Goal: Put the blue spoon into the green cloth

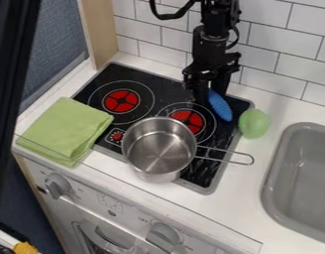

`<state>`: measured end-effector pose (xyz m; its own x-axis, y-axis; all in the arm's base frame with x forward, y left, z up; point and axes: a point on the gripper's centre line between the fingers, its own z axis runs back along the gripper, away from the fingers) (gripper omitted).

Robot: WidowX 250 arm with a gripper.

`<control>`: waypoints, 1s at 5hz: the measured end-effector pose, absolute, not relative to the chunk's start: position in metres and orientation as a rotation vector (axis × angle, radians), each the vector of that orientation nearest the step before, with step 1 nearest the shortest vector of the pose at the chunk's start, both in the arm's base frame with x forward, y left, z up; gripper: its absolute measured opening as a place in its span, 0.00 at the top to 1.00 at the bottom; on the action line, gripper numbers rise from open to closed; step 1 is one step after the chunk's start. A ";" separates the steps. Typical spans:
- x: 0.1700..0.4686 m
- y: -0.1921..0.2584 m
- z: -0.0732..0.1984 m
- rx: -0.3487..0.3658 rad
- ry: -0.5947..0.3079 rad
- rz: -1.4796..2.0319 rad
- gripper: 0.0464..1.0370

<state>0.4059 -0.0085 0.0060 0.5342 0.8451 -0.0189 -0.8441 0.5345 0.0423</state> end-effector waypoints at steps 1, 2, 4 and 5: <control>0.405 -0.006 0.007 0.019 0.039 1.027 0.68; 0.412 0.011 0.019 -0.020 0.050 1.114 0.68; 0.416 0.044 0.039 0.001 0.001 1.246 0.68; 0.395 0.065 0.052 0.006 0.010 1.233 0.68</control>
